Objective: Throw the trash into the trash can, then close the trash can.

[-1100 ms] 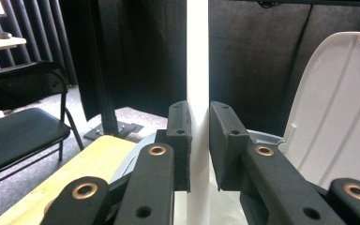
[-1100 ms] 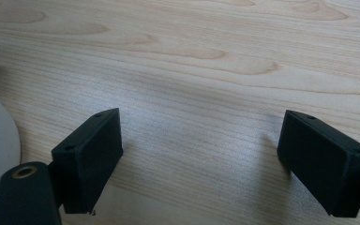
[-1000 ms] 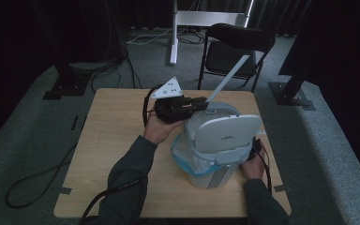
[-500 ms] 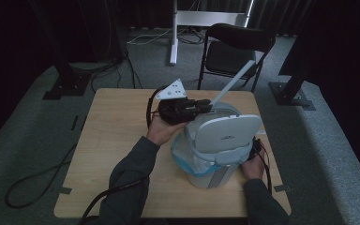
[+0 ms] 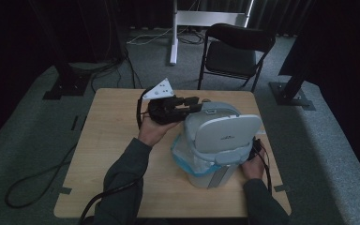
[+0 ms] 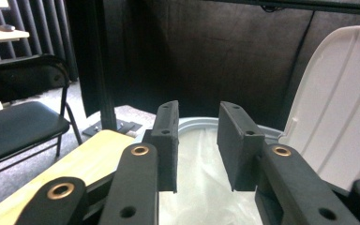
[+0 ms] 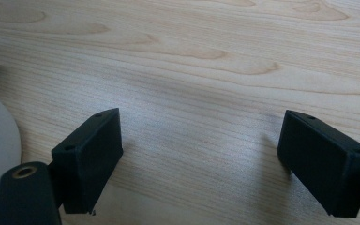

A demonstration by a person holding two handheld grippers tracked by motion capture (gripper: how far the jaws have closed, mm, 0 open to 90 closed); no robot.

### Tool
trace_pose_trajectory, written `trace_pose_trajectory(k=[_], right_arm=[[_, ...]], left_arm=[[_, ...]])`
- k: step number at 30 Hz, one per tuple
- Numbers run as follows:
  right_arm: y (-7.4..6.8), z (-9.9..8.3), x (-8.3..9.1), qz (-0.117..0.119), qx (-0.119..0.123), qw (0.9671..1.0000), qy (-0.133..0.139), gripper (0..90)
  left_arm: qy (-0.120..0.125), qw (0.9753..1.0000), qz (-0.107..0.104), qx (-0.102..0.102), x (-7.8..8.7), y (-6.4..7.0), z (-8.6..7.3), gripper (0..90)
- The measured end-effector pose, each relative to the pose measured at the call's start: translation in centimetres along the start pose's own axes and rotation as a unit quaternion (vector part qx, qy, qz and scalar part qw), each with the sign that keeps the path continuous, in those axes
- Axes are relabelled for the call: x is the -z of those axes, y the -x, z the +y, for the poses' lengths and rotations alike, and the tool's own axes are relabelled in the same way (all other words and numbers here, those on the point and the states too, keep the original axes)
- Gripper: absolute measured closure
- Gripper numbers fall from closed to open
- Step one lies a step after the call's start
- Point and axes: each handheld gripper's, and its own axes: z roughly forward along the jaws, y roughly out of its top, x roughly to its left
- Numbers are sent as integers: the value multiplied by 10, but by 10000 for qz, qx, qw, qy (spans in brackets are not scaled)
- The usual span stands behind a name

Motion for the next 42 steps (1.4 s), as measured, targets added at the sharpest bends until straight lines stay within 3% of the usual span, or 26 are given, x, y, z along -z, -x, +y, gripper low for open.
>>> trace_pose_trajectory(k=[15,24,30,42], right_arm=[[0,0,0,3,-3,10000,-3,132],[0,0,0,3,0,10000,-2,132],[0,0,0,3,0,10000,-2,132],[0,0,0,2,1,10000,-2,133]], left_arm=[[19,9997,236,108,27,0,-13,636],[109,9993,338,137,46,7,-17,605],[172,9994,279,103,49,13,-14,562],[294,9994,-123,-101,52,32,-6,455]])
